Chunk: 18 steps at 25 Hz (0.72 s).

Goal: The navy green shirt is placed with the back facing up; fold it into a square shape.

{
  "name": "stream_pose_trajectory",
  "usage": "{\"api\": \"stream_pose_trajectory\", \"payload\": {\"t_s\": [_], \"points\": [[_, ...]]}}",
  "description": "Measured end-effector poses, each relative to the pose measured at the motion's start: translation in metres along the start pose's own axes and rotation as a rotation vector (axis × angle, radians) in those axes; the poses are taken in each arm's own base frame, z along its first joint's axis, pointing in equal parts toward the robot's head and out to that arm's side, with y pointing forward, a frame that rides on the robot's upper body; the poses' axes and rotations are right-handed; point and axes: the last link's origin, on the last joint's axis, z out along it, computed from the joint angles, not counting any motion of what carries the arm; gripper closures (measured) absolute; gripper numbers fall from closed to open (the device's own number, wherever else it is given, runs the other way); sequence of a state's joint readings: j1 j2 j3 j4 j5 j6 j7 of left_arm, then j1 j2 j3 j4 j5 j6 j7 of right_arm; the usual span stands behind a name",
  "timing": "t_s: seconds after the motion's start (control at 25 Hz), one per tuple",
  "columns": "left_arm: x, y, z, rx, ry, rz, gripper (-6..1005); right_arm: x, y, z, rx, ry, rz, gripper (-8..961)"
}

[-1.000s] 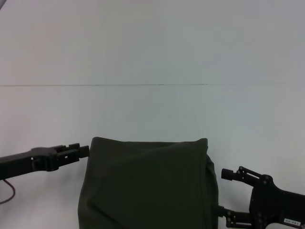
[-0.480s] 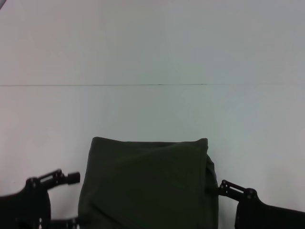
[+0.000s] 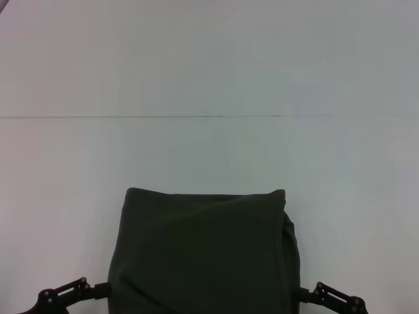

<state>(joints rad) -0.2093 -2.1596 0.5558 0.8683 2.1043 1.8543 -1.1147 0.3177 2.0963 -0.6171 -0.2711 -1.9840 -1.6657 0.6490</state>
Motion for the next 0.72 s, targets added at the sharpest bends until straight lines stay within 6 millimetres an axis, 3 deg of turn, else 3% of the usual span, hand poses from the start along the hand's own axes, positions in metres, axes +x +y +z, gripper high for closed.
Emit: {"api": "stream_pose_trajectory", "payload": {"t_s": [0.28,0.72], "points": [[-0.013,-0.002,0.007,0.037,-0.022,-0.026,61,0.011,0.003,-0.009,0.064,0.030,0.011,13],[-0.014,-0.007,0.011,0.070,0.010,-0.028,61,0.008,-0.004,-0.011,0.115,0.016,0.004,13]]}}
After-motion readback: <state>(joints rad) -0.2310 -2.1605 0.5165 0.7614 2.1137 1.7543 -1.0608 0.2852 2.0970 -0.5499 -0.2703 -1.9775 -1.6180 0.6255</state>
